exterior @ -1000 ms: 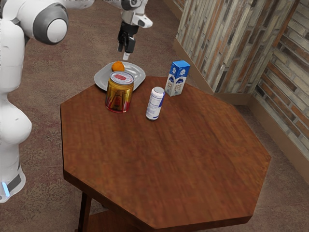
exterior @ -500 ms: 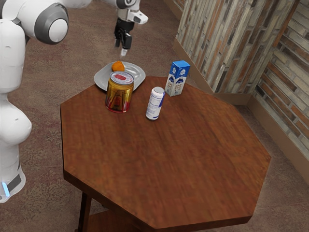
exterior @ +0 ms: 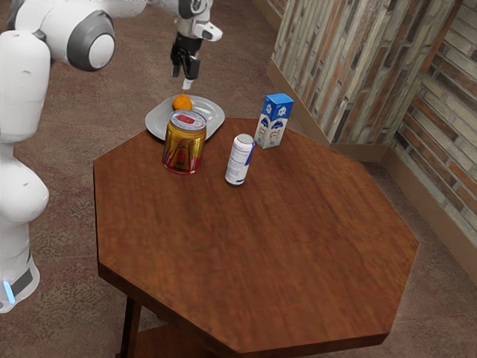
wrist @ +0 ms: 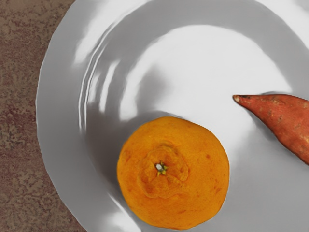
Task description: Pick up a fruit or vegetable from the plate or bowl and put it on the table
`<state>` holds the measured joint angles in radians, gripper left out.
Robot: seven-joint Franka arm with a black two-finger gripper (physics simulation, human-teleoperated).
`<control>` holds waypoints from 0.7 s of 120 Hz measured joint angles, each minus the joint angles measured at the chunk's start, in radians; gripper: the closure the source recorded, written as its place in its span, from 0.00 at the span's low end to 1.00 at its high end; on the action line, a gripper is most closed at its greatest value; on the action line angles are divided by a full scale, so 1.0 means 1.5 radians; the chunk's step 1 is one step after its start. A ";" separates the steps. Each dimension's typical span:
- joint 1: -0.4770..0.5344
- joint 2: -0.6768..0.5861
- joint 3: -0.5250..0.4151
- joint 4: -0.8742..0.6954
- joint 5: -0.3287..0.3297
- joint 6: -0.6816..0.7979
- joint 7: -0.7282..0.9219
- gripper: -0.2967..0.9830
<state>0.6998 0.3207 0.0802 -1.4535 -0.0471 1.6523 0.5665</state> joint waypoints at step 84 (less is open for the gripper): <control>-0.007 0.046 -0.005 -0.015 -0.016 0.020 -0.004 0.25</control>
<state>0.6892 0.3899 0.0722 -1.4762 -0.0706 1.6830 0.5600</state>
